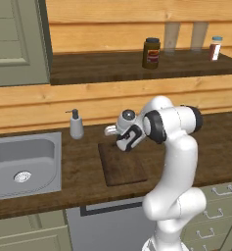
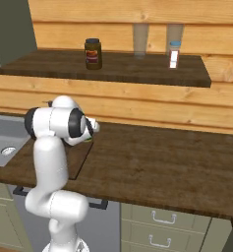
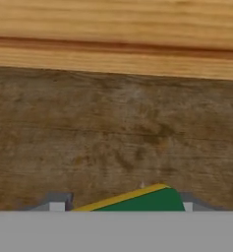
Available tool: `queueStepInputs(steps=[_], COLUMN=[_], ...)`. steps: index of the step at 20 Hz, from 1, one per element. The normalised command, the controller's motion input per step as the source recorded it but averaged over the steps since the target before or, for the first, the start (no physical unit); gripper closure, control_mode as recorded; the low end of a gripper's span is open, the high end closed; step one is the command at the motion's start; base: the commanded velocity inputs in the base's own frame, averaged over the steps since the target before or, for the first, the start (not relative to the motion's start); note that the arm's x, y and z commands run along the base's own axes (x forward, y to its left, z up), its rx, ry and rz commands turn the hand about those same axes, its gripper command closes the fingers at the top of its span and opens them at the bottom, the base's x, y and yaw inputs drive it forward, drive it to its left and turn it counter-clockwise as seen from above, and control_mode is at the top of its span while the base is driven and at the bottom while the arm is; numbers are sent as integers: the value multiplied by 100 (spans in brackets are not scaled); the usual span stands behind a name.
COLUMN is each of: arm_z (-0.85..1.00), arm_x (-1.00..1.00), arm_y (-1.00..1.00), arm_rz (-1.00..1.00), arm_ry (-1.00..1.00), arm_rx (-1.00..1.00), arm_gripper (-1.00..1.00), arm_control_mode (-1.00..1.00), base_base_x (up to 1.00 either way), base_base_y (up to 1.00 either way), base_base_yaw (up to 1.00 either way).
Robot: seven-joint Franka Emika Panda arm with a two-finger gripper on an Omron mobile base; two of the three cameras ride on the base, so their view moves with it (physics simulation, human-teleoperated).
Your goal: Pick up the sponge from the counter and clean the cutting board by briefly scrubbing or pressing down on the cutting board. Once finished, release the sponge.
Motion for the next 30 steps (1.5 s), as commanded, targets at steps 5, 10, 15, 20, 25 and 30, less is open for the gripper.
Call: queueStepInputs(steps=[5,10,15,20,25,30], arm_z=[-6,-13,-43,-31,0,1], arm_x=[-4,-17,-11,-13,-50,-49], arm_y=[50,49,12,3,0,-3], arm_rz=[-2,-5,-9,-10,-9,-2], arm_ry=[-3,0,0,-1,0,10], arm_rx=[0,0,0,1,7,5], arm_gripper=[100,100,100,100,100,100], arm_control_mode=[-100,-100,-100,-100,-100,-100], base_base_x=[0,0,0,0,0,0], base_base_y=[0,0,0,0,0,0], base_base_yaw=[0,0,0,0,0,0])
